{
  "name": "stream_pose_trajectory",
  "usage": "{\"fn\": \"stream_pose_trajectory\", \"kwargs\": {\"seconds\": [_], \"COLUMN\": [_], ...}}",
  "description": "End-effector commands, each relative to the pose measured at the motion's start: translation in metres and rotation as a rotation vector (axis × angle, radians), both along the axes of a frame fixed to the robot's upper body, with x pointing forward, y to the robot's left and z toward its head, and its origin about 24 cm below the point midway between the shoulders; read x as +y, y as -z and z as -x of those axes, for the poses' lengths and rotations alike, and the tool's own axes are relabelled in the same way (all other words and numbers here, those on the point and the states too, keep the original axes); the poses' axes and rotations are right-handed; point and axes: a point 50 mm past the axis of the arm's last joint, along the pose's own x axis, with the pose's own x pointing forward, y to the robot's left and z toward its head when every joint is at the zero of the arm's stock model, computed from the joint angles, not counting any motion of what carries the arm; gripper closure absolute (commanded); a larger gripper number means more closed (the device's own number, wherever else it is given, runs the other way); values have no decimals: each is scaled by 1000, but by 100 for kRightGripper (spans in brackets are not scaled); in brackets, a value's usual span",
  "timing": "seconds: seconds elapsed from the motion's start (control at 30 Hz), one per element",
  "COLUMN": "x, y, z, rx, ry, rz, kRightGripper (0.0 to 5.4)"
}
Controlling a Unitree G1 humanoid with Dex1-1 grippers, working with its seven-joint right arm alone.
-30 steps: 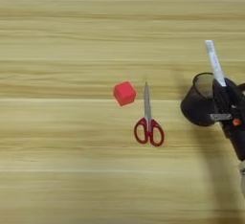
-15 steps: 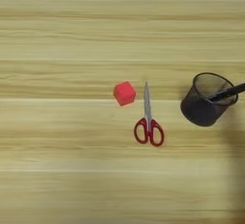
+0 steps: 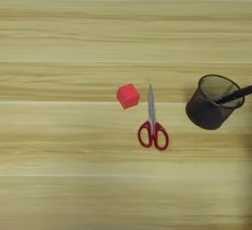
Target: Move the objects on the table
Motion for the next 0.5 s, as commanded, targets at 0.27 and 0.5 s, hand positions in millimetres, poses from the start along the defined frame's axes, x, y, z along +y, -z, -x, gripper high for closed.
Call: {"fn": "stream_pose_trajectory", "kwargs": {"seconds": [0.27,0.5], "x": [6,6], "y": [17,28], "z": [-8,-8], "rx": [78,142], "ry": [-49,-52], "rz": [30,37], "kRightGripper": [463,463]}}
